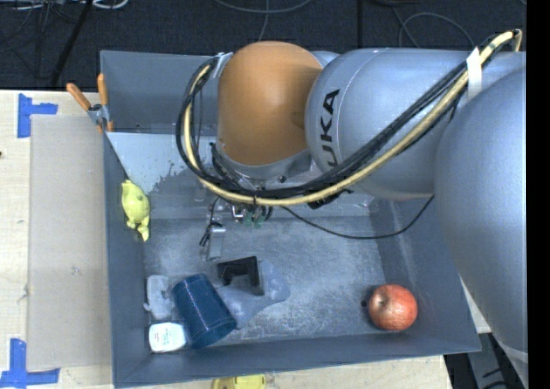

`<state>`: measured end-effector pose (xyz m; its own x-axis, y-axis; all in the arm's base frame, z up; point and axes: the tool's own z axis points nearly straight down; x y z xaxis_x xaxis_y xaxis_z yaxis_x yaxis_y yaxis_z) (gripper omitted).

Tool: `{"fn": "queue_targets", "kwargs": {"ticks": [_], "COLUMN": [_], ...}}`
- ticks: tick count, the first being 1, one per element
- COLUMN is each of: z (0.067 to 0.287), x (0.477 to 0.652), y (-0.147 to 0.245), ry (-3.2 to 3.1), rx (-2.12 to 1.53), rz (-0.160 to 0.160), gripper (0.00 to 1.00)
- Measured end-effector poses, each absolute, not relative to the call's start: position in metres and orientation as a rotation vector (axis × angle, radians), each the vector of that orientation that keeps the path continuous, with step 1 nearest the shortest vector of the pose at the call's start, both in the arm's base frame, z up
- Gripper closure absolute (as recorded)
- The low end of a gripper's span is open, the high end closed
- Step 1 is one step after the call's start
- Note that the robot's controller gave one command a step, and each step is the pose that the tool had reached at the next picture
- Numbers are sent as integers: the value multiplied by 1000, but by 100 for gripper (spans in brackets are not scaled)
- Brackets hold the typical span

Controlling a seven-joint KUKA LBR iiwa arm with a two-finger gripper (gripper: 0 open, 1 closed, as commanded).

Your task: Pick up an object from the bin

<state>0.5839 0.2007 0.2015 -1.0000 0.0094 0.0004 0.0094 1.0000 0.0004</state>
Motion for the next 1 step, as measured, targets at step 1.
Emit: {"fn": "queue_targets", "kwargs": {"ticks": [1], "z": [201], "x": [584], "y": [201], "ry": [-3141], "rx": [-15], "rz": [-1], "gripper": [0]}}
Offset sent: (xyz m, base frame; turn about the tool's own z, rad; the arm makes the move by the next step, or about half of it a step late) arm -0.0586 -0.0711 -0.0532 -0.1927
